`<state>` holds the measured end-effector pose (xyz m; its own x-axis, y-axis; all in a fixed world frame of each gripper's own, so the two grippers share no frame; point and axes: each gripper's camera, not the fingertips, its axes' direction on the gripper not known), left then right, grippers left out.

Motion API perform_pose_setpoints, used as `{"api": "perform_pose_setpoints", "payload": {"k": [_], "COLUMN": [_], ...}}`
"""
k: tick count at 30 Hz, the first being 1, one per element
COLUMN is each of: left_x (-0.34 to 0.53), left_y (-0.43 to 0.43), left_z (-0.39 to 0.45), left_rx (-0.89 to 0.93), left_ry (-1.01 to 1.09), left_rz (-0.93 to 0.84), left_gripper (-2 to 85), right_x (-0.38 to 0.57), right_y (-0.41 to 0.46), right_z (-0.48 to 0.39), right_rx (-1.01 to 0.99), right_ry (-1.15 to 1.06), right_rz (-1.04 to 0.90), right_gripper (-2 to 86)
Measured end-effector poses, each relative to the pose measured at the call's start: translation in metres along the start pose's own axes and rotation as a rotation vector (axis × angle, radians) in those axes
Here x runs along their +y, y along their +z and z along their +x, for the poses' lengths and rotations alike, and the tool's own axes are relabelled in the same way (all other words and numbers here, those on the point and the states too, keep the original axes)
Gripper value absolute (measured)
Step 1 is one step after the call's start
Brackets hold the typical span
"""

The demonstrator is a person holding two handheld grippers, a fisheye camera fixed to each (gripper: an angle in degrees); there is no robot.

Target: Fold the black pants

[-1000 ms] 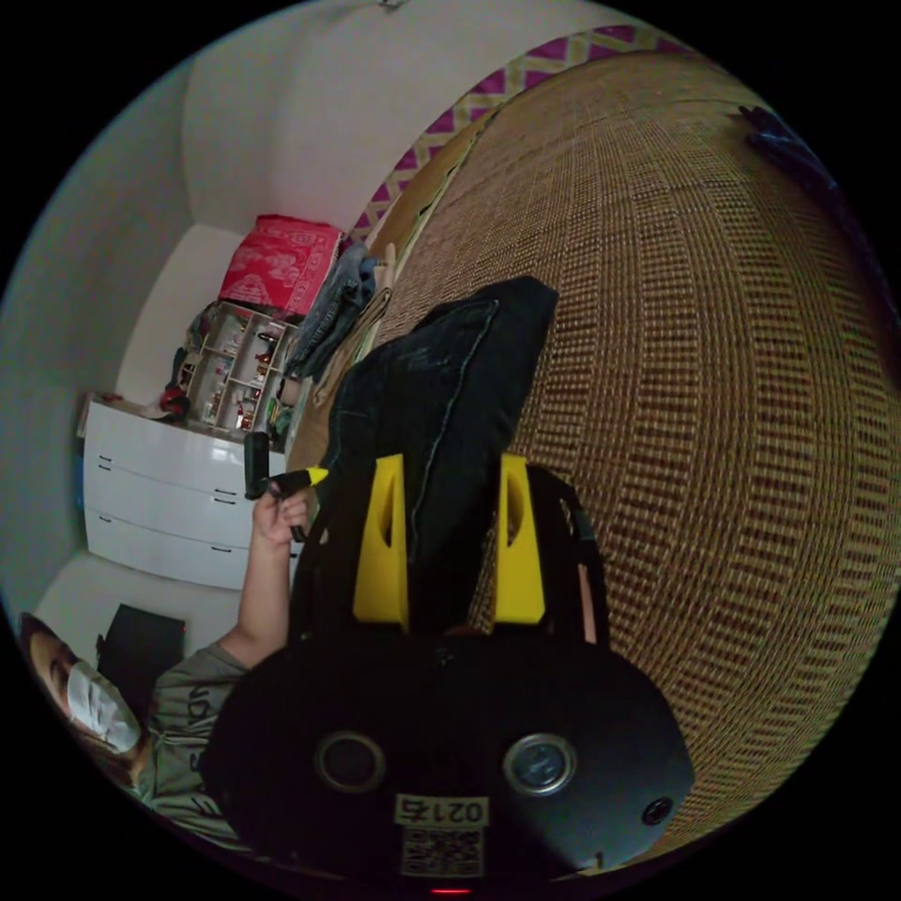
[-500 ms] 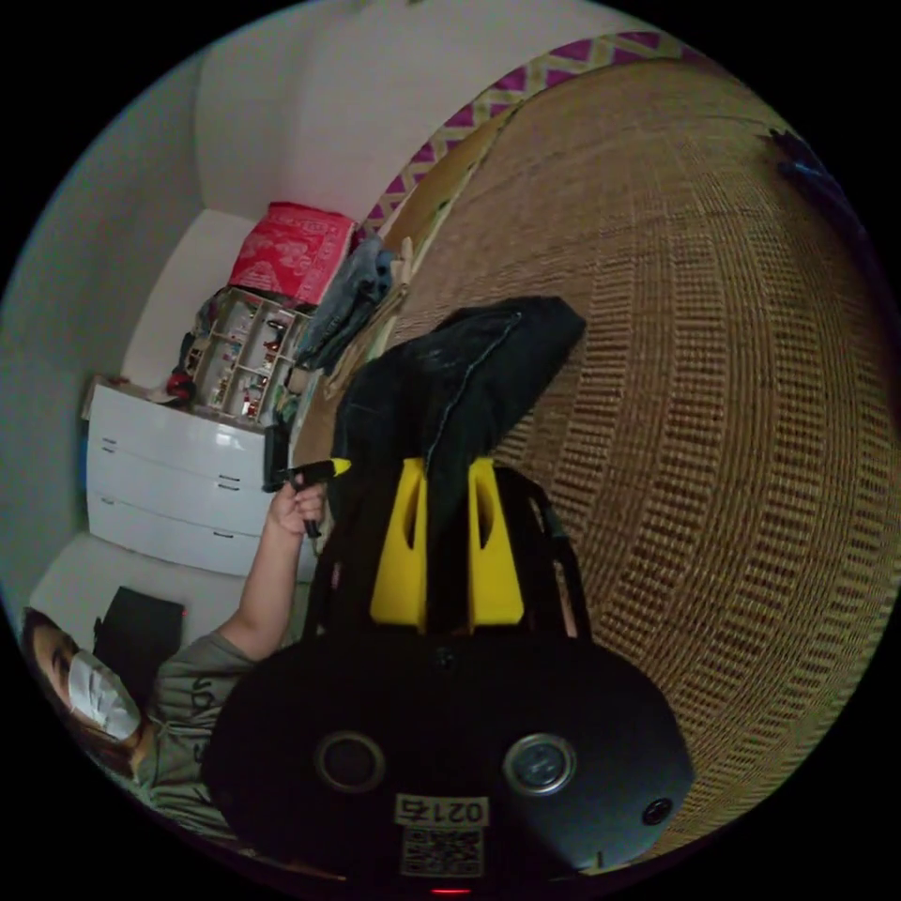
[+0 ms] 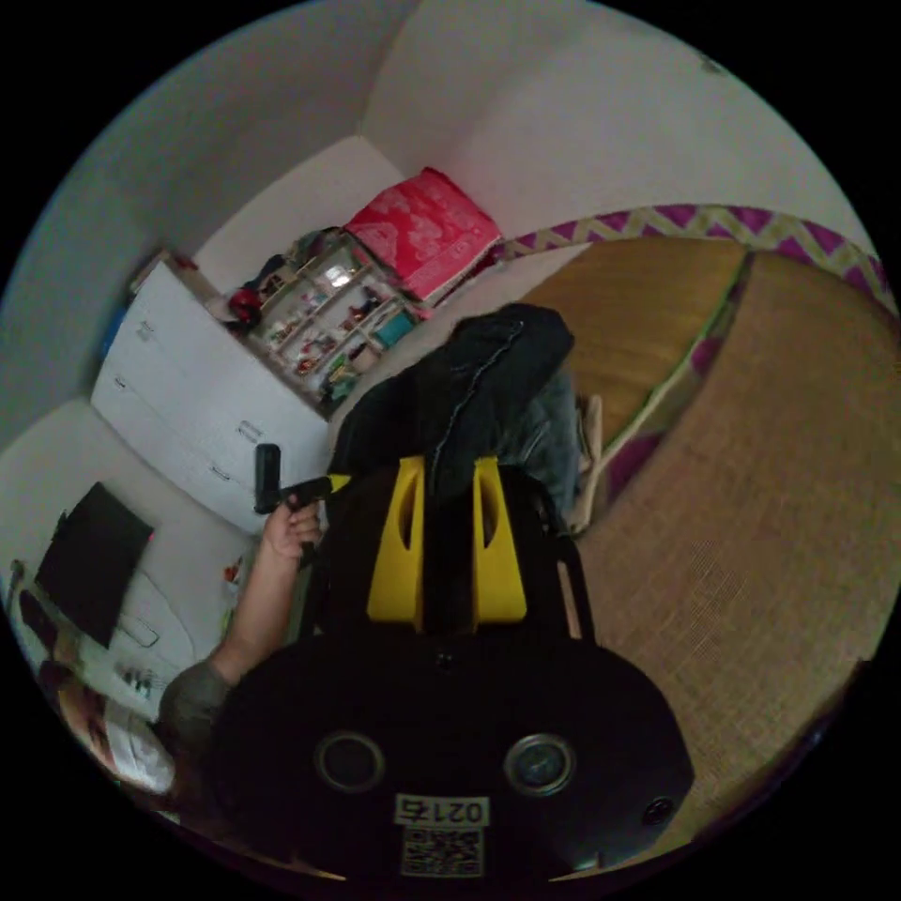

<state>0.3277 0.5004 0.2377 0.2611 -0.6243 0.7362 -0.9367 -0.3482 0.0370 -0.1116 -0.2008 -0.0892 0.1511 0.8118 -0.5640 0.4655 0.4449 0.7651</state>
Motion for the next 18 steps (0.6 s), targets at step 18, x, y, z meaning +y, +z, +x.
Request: {"api": "perform_pose_setpoints", "payload": {"k": [18], "left_x": [0.272], "left_y": [0.004], "left_z": [0.041], "left_rx": [-0.044], "left_ry": [0.245], "left_rz": [-0.15], "left_gripper": [7.3], "right_x": [0.314], "right_y": [-0.033], "right_z": [0.074], "right_rx": [0.51], "right_ry": [0.018], "right_rz": [-0.058], "right_gripper": [10.1]}}
